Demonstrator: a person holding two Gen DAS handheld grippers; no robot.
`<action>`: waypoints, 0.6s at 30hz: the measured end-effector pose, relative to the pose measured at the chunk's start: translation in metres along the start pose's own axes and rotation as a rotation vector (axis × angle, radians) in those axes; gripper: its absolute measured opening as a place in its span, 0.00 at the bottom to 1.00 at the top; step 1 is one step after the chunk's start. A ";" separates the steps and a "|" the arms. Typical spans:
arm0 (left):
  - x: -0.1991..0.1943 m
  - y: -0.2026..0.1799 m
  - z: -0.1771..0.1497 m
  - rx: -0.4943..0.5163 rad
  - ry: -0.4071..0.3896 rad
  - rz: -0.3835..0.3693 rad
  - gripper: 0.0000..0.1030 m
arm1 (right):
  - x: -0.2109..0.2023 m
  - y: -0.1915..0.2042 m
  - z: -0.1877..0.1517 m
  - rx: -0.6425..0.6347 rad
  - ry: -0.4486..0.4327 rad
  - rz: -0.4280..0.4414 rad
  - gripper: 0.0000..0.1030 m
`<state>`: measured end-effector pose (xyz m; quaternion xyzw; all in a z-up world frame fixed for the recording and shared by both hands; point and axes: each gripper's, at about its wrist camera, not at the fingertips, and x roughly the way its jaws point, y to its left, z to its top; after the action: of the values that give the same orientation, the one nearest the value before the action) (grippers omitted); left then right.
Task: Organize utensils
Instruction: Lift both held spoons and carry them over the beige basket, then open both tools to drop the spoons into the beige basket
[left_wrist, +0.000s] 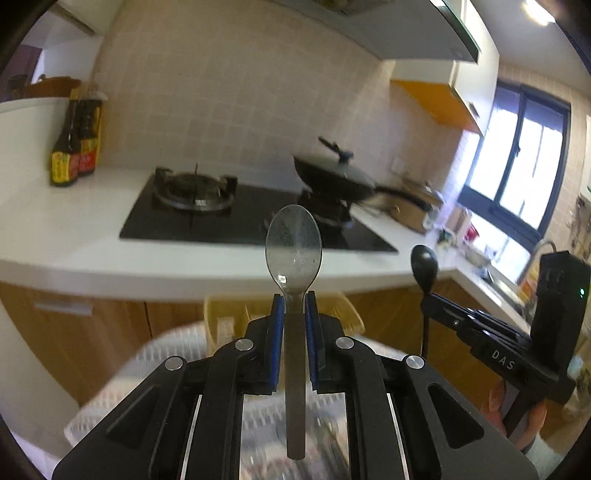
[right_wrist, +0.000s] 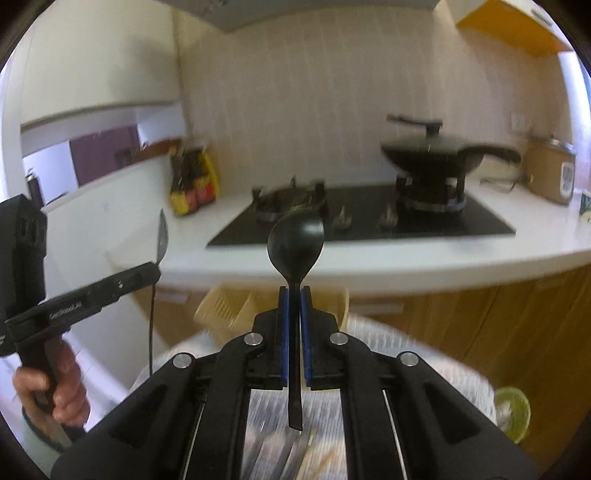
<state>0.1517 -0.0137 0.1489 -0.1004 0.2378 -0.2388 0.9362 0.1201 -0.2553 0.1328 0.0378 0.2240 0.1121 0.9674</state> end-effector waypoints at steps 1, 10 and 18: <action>0.003 0.003 0.007 -0.006 -0.023 0.007 0.09 | 0.007 0.000 0.003 -0.007 -0.021 -0.014 0.04; 0.045 0.017 0.034 -0.005 -0.190 0.109 0.09 | 0.084 -0.013 0.012 0.008 -0.085 -0.025 0.04; 0.075 0.018 0.022 0.036 -0.263 0.223 0.09 | 0.123 -0.019 -0.005 0.009 -0.085 -0.048 0.04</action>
<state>0.2279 -0.0339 0.1323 -0.0868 0.1183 -0.1225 0.9816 0.2297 -0.2449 0.0736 0.0417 0.1841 0.0861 0.9782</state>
